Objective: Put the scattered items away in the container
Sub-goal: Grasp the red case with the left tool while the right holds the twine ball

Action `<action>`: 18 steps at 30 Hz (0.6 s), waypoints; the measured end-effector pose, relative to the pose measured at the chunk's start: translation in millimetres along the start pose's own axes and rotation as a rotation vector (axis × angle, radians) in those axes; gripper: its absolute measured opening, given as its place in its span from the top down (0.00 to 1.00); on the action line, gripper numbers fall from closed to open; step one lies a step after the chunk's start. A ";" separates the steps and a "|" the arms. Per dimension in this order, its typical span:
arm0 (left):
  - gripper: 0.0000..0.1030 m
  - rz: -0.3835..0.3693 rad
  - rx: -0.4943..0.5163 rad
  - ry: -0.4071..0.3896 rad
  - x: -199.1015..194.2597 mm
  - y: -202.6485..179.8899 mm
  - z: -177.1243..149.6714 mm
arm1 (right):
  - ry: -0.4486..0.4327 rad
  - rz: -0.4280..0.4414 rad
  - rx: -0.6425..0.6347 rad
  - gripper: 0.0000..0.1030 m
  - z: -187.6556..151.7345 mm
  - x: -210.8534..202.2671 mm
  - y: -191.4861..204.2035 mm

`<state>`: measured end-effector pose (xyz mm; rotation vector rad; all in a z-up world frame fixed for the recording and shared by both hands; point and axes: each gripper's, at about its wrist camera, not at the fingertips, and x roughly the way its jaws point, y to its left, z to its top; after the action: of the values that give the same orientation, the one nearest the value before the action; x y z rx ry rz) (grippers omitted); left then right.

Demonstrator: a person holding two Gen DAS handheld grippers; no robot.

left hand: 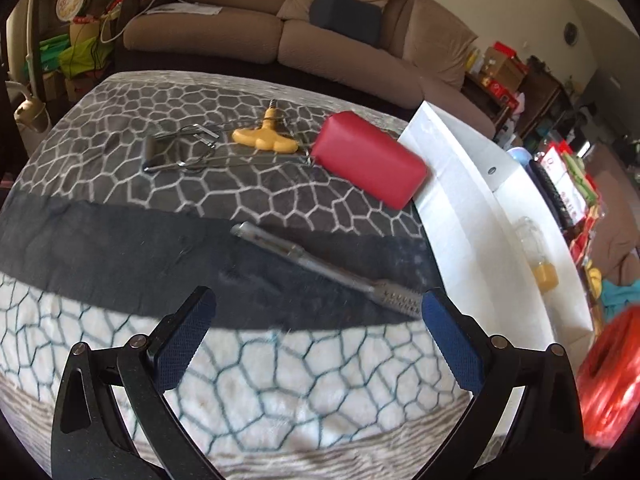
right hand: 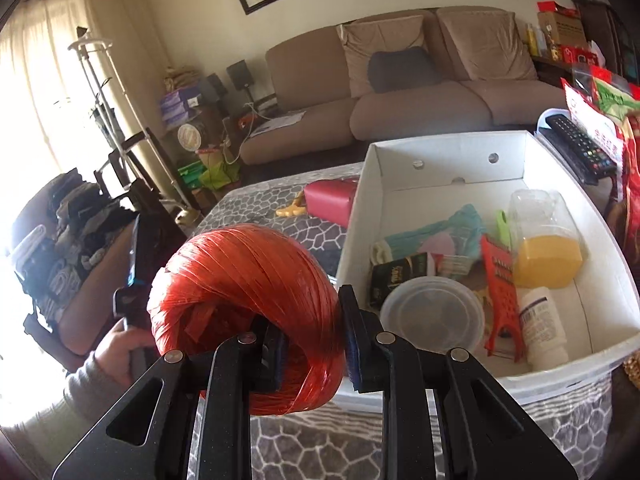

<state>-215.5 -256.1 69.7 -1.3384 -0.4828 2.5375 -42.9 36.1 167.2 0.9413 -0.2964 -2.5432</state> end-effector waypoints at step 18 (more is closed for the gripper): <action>0.00 -0.272 -0.889 0.268 154.2 13.2 41.2 | 0.006 0.101 0.123 0.77 -6.4 -17.4 -60.1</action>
<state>-336.0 -221.4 -29.9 -1.6652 -1.7164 1.9053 -44.9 97.2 152.3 0.9527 -0.4910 -2.4526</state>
